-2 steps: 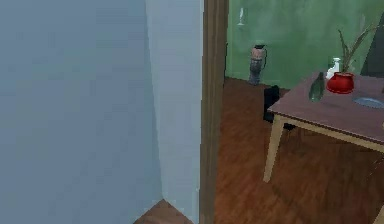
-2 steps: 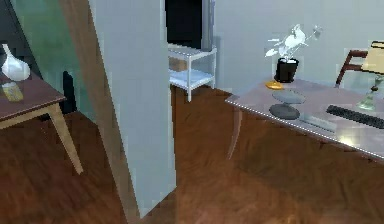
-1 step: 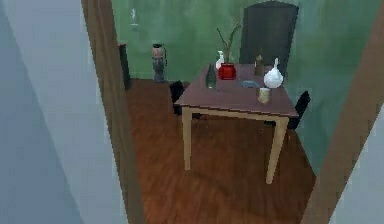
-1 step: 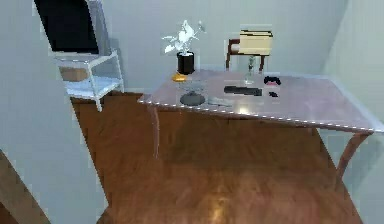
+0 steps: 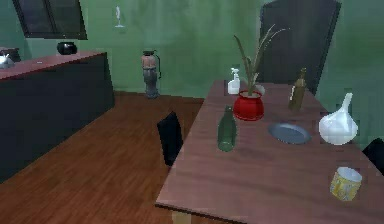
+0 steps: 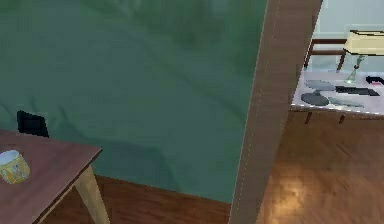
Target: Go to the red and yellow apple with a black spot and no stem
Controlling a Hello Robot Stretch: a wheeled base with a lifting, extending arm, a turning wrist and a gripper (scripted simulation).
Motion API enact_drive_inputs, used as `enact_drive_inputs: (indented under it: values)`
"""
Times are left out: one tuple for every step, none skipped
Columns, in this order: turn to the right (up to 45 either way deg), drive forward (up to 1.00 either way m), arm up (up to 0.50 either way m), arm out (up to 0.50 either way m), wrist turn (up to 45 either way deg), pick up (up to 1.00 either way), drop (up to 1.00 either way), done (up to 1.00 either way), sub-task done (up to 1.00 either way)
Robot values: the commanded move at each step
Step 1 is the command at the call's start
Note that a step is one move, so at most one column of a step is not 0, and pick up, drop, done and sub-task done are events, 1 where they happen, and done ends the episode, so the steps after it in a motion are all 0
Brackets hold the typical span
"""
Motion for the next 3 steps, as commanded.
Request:
enact_drive_inputs:
  values:
    - [0.0,0.15,0.0,0.0,0.0,0.0,0.0,0.0,0.0]
    - [-45.0,0.0,0.0,0.0,0.0,0.0,0.0,0.0,0.0]
    - [-30.0,0.0,0.0,0.0,0.0,0.0,0.0,0.0,0.0]
